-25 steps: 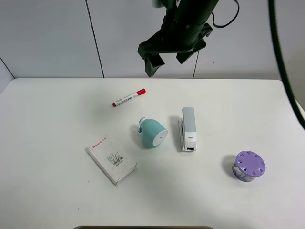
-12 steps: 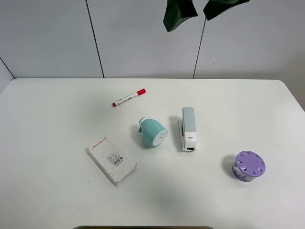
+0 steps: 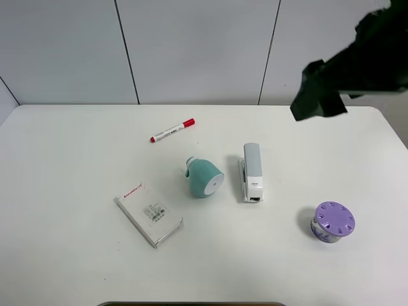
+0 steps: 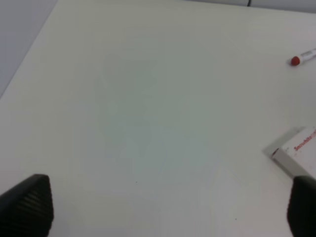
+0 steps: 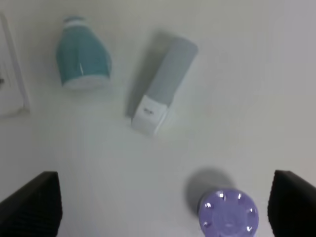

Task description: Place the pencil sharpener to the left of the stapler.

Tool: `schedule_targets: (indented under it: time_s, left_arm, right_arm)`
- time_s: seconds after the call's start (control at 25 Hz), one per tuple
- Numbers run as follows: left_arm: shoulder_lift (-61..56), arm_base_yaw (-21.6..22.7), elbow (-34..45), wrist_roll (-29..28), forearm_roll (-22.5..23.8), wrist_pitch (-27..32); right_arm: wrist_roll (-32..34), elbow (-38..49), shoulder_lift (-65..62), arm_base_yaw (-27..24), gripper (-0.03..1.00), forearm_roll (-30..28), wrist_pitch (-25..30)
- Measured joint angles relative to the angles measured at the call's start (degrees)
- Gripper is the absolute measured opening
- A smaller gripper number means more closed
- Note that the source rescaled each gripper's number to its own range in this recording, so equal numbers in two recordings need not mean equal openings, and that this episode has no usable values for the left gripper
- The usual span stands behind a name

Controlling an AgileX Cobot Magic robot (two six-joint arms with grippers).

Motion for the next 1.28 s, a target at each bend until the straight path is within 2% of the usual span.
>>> schedule_targets:
  time_s: [0.24, 0.32, 0.4, 0.56, 0.72, 0.84, 1.0, 1.28]
  left_arm:
    - [0.0, 0.0, 0.0, 0.0, 0.0, 0.0]
    - [0.0, 0.0, 0.0, 0.0, 0.0, 0.0]
    - [0.0, 0.0, 0.0, 0.0, 0.0, 0.0]
    - [0.0, 0.0, 0.0, 0.0, 0.0, 0.0]
    - [0.0, 0.0, 0.0, 0.0, 0.0, 0.0]
    - [0.0, 0.0, 0.0, 0.0, 0.0, 0.0]
    - [0.0, 0.0, 0.0, 0.0, 0.0, 0.0]
    - [0.0, 0.0, 0.0, 0.0, 0.0, 0.0]
  right_arm:
    - [1.8, 11.0, -11.7, -0.2, 0.61, -0.2, 0.0]
    - [2.6, 13.9, -15.5, -2.1, 0.61, -0.9, 0.0]
    - [3.0, 17.0, -19.2, -5.7, 0.61, -1.3, 0.0]
    - [3.1, 22.7, -27.4, -16.1, 0.61, -1.0, -0.3]
    - [3.1, 28.6, -36.2, -24.2, 0.61, -0.6, -5.3]
    - [3.1, 33.1, -42.2, -27.9, 0.61, -0.4, -7.7]
    - [2.8, 38.2, -49.4, -30.4, 0.61, -0.4, -9.3]
    - [-1.1, 42.6, -60.8, -30.7, 0.59, -0.5, -9.4]
